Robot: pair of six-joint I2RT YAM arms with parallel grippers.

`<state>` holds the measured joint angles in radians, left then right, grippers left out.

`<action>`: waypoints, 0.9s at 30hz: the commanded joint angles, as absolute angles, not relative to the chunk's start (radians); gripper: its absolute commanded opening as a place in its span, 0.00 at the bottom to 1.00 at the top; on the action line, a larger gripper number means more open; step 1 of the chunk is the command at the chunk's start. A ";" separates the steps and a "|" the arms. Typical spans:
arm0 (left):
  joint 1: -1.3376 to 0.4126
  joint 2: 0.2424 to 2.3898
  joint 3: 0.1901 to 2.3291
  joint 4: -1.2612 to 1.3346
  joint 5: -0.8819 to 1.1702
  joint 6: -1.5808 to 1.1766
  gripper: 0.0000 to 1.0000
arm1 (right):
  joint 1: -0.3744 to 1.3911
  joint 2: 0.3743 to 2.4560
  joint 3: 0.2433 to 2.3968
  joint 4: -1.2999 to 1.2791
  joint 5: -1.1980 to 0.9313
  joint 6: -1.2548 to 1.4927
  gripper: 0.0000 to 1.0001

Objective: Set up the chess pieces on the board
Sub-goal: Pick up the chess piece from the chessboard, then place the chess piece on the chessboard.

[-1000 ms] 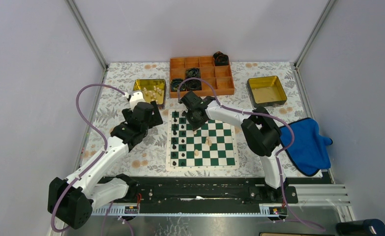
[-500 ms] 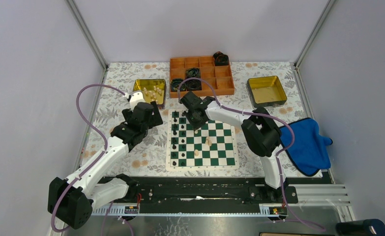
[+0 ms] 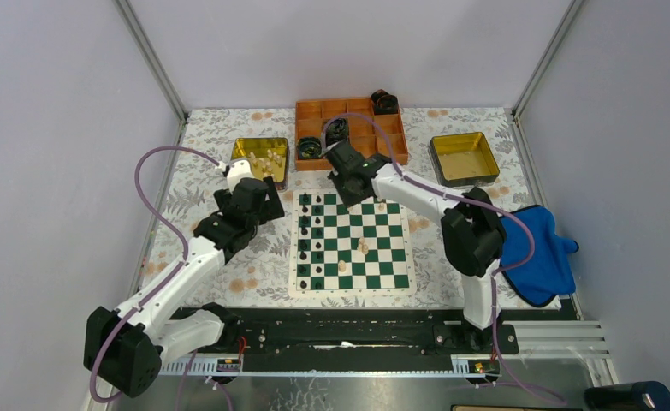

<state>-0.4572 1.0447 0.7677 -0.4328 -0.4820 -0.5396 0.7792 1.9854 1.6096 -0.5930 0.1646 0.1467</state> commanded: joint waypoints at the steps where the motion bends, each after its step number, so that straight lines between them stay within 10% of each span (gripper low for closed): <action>1: -0.450 1.049 0.774 -0.381 -0.476 -0.535 0.99 | 0.685 1.918 1.649 -0.595 0.218 0.147 0.00; 27: -0.445 1.124 0.808 -0.364 -0.470 -0.501 0.99 | 0.480 2.030 1.598 -0.545 0.270 0.144 0.01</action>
<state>-0.4568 1.1164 0.7742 -0.4164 -0.4740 -0.5209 0.4900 2.0220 1.6146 -0.5781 0.2295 0.1463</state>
